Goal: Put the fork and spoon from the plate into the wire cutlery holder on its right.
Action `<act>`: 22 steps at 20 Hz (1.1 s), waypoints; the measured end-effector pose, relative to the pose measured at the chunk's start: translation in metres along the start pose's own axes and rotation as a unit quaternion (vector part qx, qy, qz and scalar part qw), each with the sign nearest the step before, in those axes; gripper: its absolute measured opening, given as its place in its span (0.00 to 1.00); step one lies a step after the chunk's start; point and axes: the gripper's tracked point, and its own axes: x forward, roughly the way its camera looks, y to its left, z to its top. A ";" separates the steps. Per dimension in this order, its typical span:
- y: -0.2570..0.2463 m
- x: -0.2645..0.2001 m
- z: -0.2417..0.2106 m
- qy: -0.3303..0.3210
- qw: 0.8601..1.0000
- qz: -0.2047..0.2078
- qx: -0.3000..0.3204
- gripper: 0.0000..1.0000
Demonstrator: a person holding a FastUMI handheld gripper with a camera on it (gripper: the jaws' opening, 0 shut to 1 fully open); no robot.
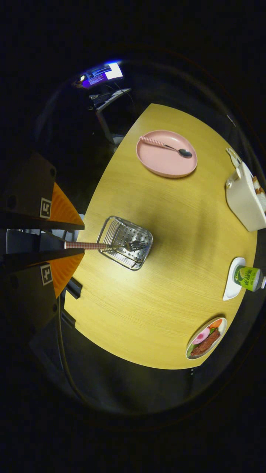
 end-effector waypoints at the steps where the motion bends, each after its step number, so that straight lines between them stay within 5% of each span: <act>1: 0.013 -0.008 0.005 -0.024 1.000 0.011 -0.001 0.30; 6: 0.095 -0.031 0.031 -0.125 0.990 0.066 -0.005 0.30; 12: 0.209 0.004 0.065 -0.186 0.976 0.112 -0.025 0.30; 17: 0.276 0.067 0.092 -0.164 0.976 0.139 -0.025 0.30; 22: 0.292 0.129 0.128 -0.133 0.982 0.130 0.022 0.30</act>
